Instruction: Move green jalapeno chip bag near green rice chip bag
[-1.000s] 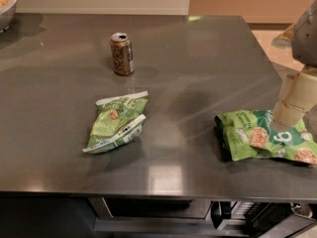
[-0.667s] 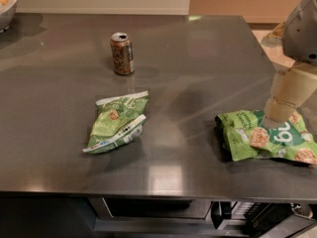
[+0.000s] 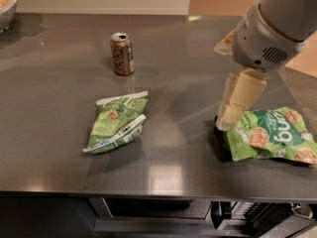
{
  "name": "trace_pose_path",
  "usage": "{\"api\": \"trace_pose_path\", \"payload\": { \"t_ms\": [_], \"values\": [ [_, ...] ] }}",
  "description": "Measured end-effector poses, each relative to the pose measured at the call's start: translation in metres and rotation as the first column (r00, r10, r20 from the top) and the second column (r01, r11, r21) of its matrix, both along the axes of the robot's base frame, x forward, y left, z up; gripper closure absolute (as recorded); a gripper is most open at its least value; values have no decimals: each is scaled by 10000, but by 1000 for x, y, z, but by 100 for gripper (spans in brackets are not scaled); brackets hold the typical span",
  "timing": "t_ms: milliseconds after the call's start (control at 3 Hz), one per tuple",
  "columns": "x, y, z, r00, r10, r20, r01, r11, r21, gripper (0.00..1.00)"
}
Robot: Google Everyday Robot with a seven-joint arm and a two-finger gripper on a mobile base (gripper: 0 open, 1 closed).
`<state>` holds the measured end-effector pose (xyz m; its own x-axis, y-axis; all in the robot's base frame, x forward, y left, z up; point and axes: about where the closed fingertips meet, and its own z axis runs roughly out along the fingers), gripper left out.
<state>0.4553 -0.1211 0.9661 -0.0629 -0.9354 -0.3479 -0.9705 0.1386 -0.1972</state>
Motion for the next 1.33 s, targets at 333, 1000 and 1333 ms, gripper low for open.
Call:
{"api": "trace_pose_path", "payload": {
  "t_ms": [333, 1000, 1333],
  "values": [
    [1, 47, -22, 9991, 411, -114, -408, 9988, 258, 0],
    [2, 132, -64, 9927, 1183, -229, -1163, 9905, 735, 0],
    [-2, 163, -77, 9858, 1667, -193, -1644, 9825, 874, 0]
  ]
}}
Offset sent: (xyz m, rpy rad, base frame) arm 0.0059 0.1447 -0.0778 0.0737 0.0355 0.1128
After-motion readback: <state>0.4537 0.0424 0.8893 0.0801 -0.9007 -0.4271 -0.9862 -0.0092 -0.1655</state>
